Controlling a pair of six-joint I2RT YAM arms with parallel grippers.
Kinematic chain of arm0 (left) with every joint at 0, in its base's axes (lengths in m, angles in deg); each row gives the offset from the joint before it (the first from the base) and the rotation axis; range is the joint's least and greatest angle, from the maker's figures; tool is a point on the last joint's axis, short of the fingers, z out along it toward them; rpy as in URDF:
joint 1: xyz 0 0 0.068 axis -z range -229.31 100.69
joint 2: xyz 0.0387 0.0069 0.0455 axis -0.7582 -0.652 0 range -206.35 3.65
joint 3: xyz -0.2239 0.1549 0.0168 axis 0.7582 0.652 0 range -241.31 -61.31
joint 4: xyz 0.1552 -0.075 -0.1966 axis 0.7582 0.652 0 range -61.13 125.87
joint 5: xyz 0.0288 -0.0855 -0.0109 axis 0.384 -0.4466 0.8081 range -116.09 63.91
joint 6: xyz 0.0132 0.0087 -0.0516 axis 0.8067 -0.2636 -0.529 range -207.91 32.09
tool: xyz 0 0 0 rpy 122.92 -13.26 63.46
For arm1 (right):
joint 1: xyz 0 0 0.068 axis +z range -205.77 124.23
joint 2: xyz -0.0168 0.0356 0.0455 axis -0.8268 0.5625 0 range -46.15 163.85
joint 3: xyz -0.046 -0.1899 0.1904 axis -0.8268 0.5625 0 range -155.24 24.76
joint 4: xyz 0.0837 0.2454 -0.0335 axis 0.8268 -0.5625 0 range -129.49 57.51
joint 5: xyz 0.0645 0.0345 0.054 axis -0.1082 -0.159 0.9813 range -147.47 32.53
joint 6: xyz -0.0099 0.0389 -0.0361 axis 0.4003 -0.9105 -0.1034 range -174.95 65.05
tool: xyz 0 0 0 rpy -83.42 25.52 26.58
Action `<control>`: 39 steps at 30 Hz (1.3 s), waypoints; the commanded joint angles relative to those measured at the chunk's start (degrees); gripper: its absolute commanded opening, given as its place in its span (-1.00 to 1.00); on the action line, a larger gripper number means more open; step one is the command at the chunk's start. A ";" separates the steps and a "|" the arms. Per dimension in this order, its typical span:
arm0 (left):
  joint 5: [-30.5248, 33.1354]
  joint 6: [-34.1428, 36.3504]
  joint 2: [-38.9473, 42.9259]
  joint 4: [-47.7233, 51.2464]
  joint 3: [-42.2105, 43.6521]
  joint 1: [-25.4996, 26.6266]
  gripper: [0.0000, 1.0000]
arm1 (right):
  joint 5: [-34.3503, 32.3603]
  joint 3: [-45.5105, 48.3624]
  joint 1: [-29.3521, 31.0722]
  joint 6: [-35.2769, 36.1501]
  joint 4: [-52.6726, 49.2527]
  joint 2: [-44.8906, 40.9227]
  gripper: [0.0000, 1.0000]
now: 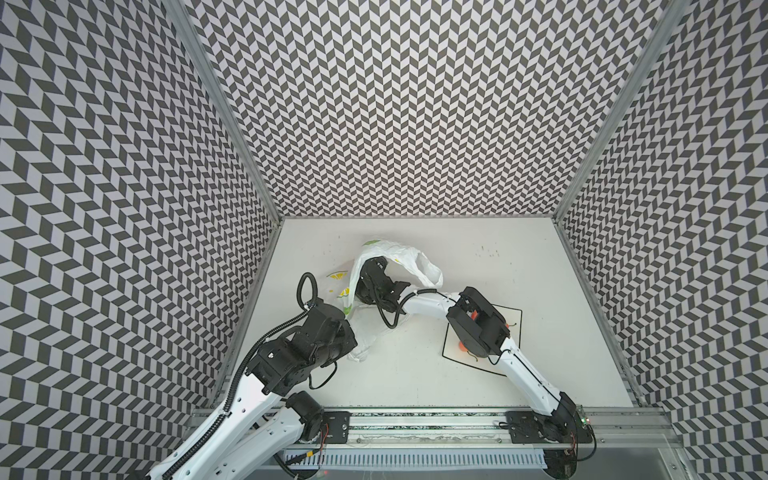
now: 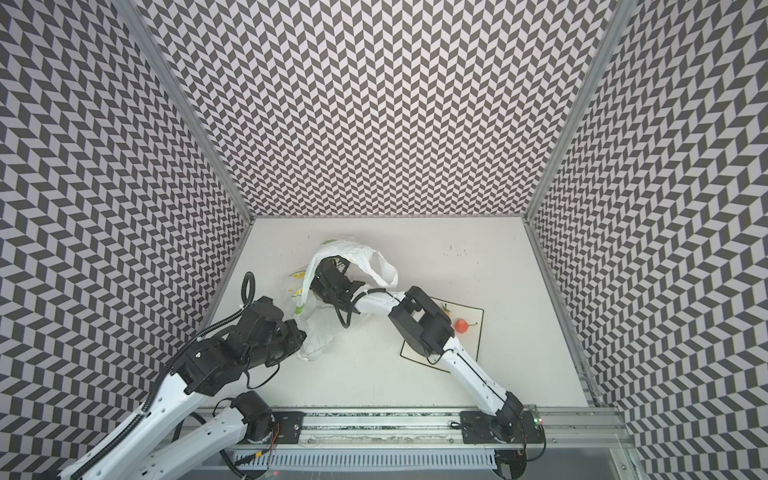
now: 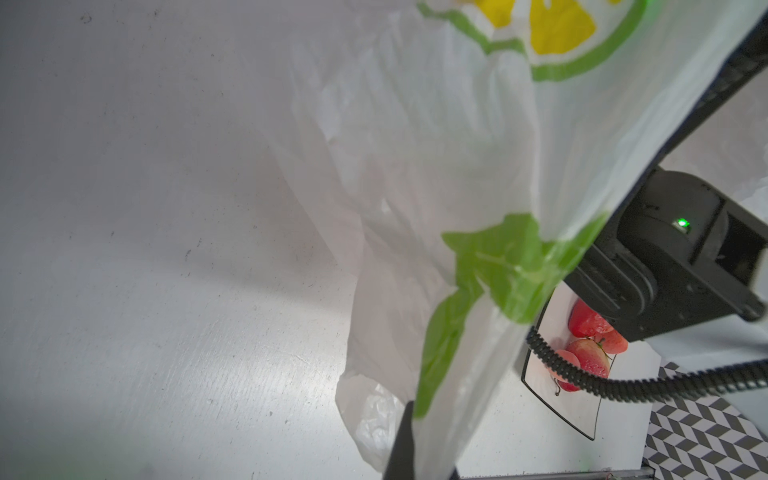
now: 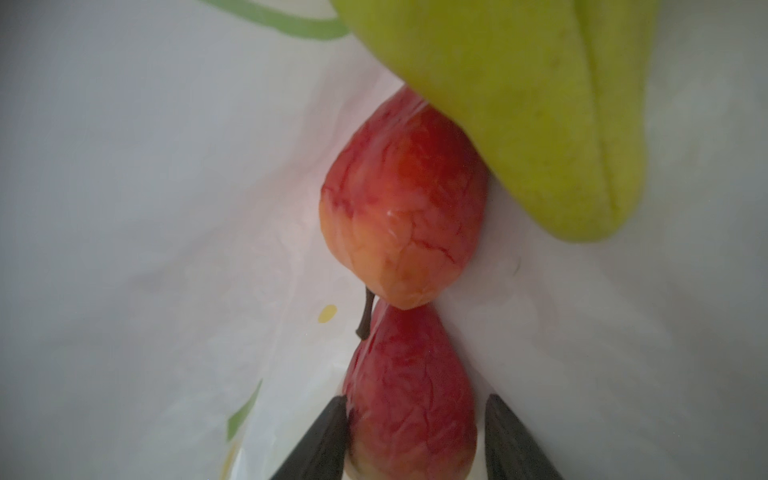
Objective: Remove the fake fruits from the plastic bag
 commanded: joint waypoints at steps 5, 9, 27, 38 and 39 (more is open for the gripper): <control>1.16 -0.78 1.25 1.84 -2.01 0.34 -1.00 | 0.32 -1.58 0.03 -1.10 -5.93 4.31 -0.10; 1.45 -1.06 1.78 2.22 -1.50 0.32 -1.00 | -0.77 -1.18 -0.36 1.45 -4.89 2.43 -0.26; 2.17 -2.17 2.27 -2.19 1.82 0.34 -1.00 | -2.00 16.64 -0.81 10.88 5.34 -15.00 -0.49; 1.02 -0.06 2.44 -1.56 0.51 0.34 -1.00 | 2.53 6.14 0.05 4.94 4.57 -4.81 0.11; 0.83 0.24 2.35 -1.47 0.30 0.34 -1.00 | 2.74 4.63 0.07 4.38 4.34 -3.49 0.14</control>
